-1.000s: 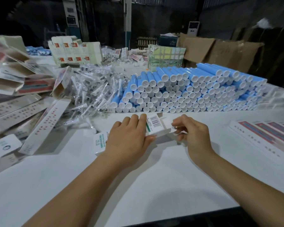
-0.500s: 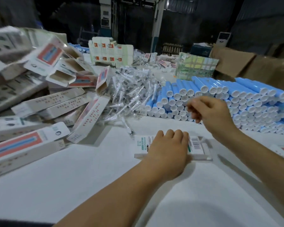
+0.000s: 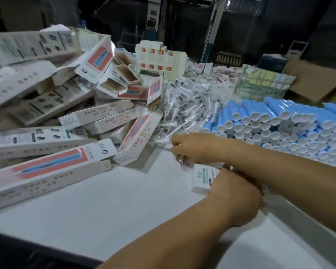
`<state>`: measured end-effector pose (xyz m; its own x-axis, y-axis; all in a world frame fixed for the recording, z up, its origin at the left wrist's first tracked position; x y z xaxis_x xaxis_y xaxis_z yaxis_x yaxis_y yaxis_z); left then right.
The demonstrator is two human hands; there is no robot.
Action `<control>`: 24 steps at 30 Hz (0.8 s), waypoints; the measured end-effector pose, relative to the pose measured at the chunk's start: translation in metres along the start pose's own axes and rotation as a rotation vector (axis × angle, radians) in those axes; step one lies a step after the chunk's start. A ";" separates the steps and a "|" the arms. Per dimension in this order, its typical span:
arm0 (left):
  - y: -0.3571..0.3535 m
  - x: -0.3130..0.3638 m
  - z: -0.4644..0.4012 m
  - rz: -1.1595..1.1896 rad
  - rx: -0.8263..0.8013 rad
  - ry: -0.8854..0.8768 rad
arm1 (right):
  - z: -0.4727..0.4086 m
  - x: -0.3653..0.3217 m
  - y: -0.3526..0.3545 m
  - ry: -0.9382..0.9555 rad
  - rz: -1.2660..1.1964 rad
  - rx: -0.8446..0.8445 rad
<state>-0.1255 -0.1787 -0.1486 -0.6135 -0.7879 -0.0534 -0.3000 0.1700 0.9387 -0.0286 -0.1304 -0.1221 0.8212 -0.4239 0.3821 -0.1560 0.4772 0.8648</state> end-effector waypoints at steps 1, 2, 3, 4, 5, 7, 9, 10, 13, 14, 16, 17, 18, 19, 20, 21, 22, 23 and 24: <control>0.000 0.001 0.000 -0.011 -0.004 -0.011 | 0.004 -0.002 0.001 0.009 -0.021 0.061; 0.000 0.002 0.000 -0.013 -0.005 -0.017 | 0.011 -0.003 0.004 0.007 -0.075 0.168; 0.000 0.002 0.000 -0.011 -0.004 -0.020 | 0.021 -0.001 0.008 -0.022 -0.165 0.308; 0.000 0.002 0.000 -0.011 0.002 -0.021 | 0.035 0.003 0.013 -0.073 -0.276 0.468; -0.001 0.002 -0.001 -0.013 0.013 -0.025 | 0.052 0.009 0.018 -0.133 -0.371 0.643; 0.000 0.001 -0.001 0.000 0.031 -0.032 | 0.097 0.020 0.026 -0.277 -0.482 0.969; 0.001 0.000 -0.003 0.018 0.030 -0.021 | 0.146 0.030 0.020 -0.442 -0.651 1.204; 0.000 0.000 -0.003 0.029 0.027 -0.010 | 0.170 0.033 0.013 -0.512 -0.748 1.311; 0.000 -0.005 -0.007 0.057 0.052 0.041 | 0.234 0.030 -0.021 -0.757 -0.907 1.608; 0.000 -0.005 -0.008 0.060 0.063 0.062 | 0.252 0.025 -0.037 -0.854 -0.963 1.681; -0.001 -0.010 -0.009 0.053 0.066 0.094 | 0.269 0.016 -0.070 -1.011 -1.112 1.758; -0.001 -0.010 -0.010 0.044 0.063 0.102 | 0.274 0.009 -0.084 -1.053 -1.190 1.772; -0.001 -0.011 -0.010 0.032 0.063 0.112 | 0.274 0.004 -0.094 -1.075 -1.258 1.785; 0.000 -0.012 -0.010 0.024 0.068 0.122 | 0.273 -0.001 -0.101 -1.088 -1.318 1.802; 0.001 -0.012 -0.010 0.019 0.073 0.132 | 0.271 -0.004 -0.104 -1.102 -1.376 1.820; 0.002 -0.012 -0.010 0.012 0.076 0.139 | 0.268 -0.006 -0.106 -1.118 -1.425 1.838; 0.003 -0.012 -0.009 0.007 0.079 0.145 | 0.265 -0.007 -0.107 -1.131 -1.469 1.857; 0.003 -0.011 -0.009 0.004 0.083 0.151 | 0.262 -0.008 -0.107 -1.131 -1.519 1.875; 0.004 -0.010 -0.009 0.002 0.086 0.156 | 0.258 -0.008 -0.106 -1.117 -1.584 1.890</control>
<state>-0.1140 -0.1753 -0.1415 -0.4957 -0.8685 0.0080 -0.3644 0.2163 0.9058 -0.1602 -0.3765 -0.1332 0.4747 0.0767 -0.8768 -0.5720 -0.7302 -0.3736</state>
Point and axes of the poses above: each hand's wrist, its own z-axis away from the middle knuckle, its own y-axis out of the back of the hand, x = y × z, the point moved 4 cm from there along -z, towards the middle knuckle, and after that the axes turned 7 degrees about y, right-handed, at the moved point
